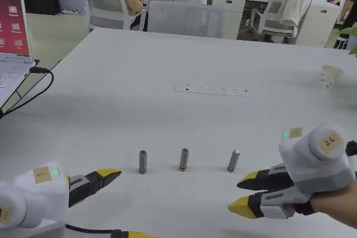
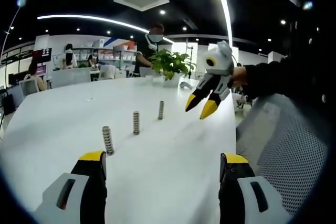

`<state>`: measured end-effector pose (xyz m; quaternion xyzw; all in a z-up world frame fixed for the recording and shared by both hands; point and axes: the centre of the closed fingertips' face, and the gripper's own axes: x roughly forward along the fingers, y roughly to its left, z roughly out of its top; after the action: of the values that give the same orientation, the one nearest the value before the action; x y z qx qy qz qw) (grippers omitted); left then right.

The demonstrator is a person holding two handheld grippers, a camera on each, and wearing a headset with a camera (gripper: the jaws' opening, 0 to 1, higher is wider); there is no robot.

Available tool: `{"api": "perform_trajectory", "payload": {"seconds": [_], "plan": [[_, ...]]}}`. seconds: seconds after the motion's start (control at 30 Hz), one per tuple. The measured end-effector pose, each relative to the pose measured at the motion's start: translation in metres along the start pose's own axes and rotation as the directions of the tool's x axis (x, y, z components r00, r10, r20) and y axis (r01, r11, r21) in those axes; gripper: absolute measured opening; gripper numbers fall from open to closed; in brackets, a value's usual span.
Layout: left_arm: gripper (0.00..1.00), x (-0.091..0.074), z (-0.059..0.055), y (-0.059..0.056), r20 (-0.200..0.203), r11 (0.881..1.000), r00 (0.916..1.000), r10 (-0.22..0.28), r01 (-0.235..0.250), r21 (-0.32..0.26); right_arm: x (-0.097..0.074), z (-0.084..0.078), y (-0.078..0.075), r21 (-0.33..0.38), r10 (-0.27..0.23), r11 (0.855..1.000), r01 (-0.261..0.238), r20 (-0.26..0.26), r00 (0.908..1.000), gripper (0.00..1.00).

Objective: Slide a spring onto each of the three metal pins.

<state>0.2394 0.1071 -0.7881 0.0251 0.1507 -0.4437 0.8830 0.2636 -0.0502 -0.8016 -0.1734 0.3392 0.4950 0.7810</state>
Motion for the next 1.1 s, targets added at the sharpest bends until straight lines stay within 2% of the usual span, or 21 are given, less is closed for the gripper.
{"api": "perform_trajectory", "payload": {"seconds": [0.33, 0.47, 0.63, 0.77, 0.83, 0.93, 1.03, 1.1], "plan": [[0.86, 0.001, 0.0, 0.0, -0.005, 1.0, 1.0, 0.0, 0.0, -0.008, -0.018, -0.012, -0.013, 0.007, -0.04, 0.999, 0.04, 0.053, 0.9978, 0.34], [0.87, 0.001, 0.0, -0.001, -0.007, 1.0, 1.0, 0.0, 0.0, -0.011, -0.023, -0.011, -0.018, 0.0, -0.073, 0.997, 0.073, 0.105, 0.9918, 0.38], [0.87, 0.001, 0.0, 0.0, -0.004, 1.0, 1.0, 0.004, -0.004, -0.018, -0.027, -0.012, -0.022, 0.007, -0.08, 0.997, 0.08, 0.147, 0.9859, 0.44], [0.87, 0.0, -0.001, 0.001, -0.004, 1.0, 0.9999, 0.009, -0.009, -0.022, -0.027, -0.016, -0.024, 0.022, -0.09, 0.996, 0.088, 0.159, 0.9832, 0.52], [0.87, 0.0, -0.001, 0.001, -0.003, 1.0, 0.9999, 0.013, -0.013, -0.024, -0.027, -0.015, -0.025, 0.033, -0.093, 0.996, 0.089, 0.184, 0.9786, 0.57], [0.87, 0.0, -0.001, 0.002, -0.001, 0.999, 0.9999, 0.015, -0.015, -0.028, -0.026, -0.015, -0.025, 0.058, -0.098, 0.994, 0.088, 0.2, 0.9749, 0.68], [0.87, 0.0, -0.002, 0.003, -0.002, 0.999, 0.9999, 0.017, -0.017, -0.029, -0.023, -0.016, -0.028, 0.071, -0.114, 0.992, 0.101, 0.211, 0.9708, 0.85], [0.87, 0.001, -0.002, 0.003, -0.001, 0.999, 0.9998, 0.018, -0.018, -0.03, -0.022, -0.016, -0.028, 0.096, -0.117, 0.991, 0.098, 0.217, 0.9692, 0.9]]}}
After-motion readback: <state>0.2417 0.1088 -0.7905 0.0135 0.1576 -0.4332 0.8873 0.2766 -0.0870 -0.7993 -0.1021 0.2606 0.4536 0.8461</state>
